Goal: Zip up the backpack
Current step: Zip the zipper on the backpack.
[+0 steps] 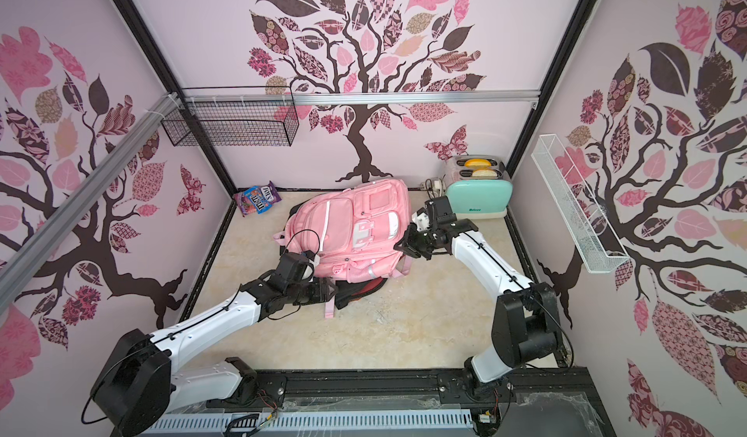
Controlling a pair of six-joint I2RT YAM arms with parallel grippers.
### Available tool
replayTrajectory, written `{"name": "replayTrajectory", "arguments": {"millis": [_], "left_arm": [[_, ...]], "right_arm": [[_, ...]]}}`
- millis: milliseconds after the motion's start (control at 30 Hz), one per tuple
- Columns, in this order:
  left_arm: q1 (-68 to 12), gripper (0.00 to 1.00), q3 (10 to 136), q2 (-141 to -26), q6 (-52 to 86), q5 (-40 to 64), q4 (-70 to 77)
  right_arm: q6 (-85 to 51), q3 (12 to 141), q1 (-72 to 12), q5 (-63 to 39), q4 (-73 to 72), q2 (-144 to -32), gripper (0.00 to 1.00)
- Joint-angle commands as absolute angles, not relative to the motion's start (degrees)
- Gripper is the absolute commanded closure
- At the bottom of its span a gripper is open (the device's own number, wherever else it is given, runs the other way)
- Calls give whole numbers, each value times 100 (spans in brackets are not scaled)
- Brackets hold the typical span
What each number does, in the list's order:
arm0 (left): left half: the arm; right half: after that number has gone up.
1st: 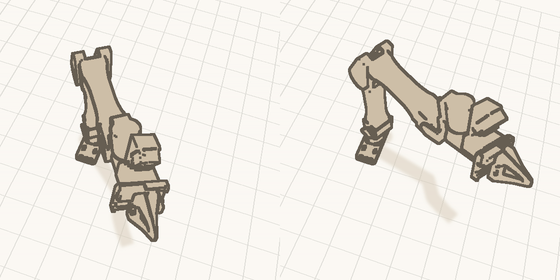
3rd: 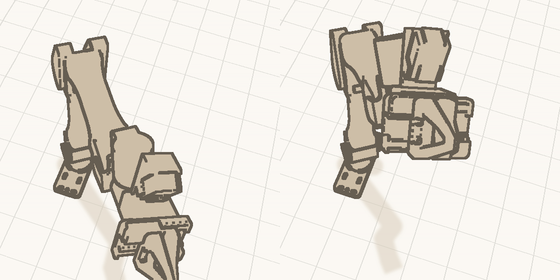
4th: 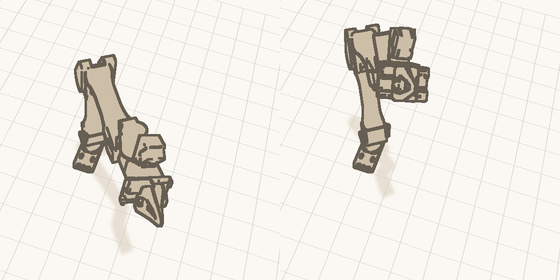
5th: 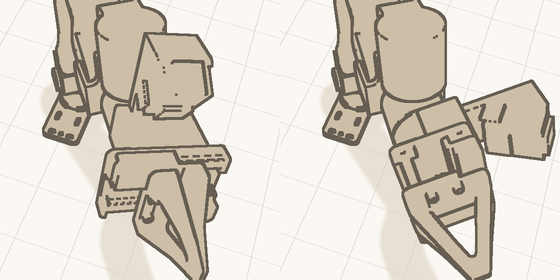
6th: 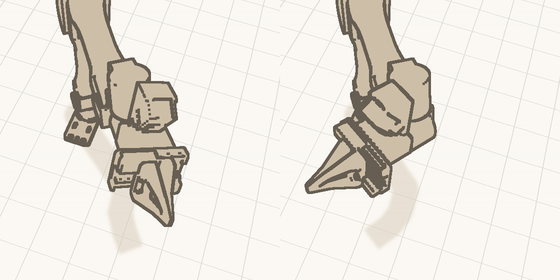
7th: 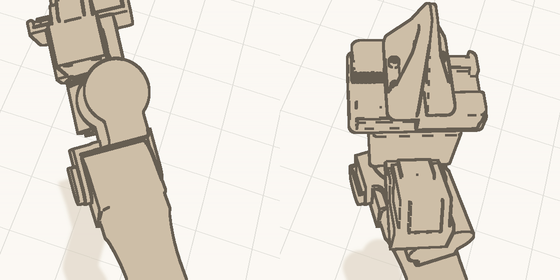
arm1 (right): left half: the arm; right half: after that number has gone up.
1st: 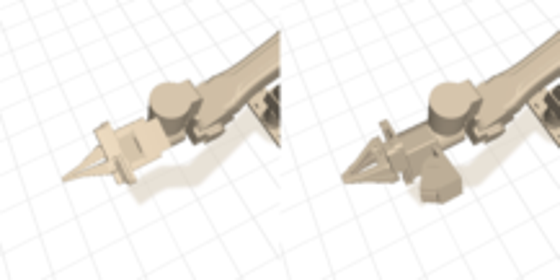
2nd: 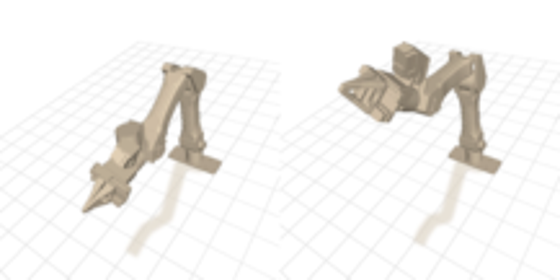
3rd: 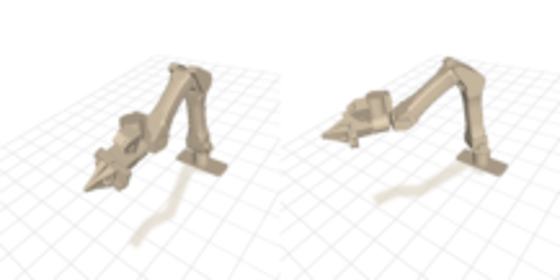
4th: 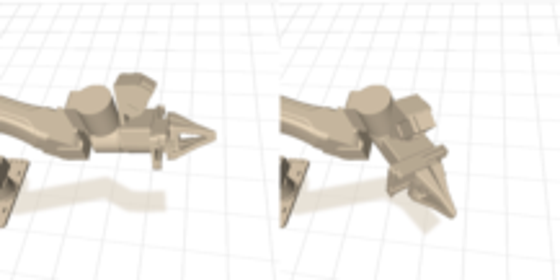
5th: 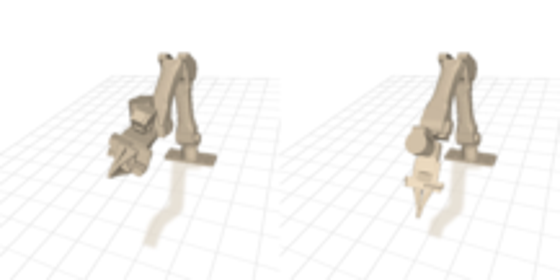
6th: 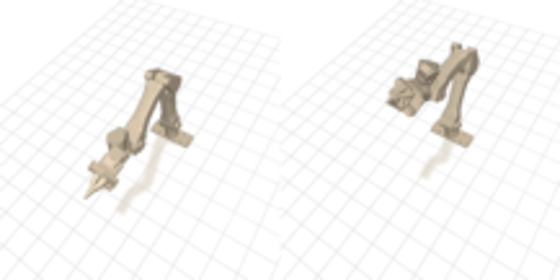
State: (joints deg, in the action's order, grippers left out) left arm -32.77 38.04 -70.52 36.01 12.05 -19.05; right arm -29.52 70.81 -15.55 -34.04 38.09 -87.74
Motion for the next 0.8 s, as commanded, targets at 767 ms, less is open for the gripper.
{"name": "replayTrajectory", "arguments": {"millis": [767], "left_arm": [[-3350,71,4085,-7064,3172,448,-1448]], "right_arm": [[-3247,7439,-1459,-4144,2828,-8519,100]]}}
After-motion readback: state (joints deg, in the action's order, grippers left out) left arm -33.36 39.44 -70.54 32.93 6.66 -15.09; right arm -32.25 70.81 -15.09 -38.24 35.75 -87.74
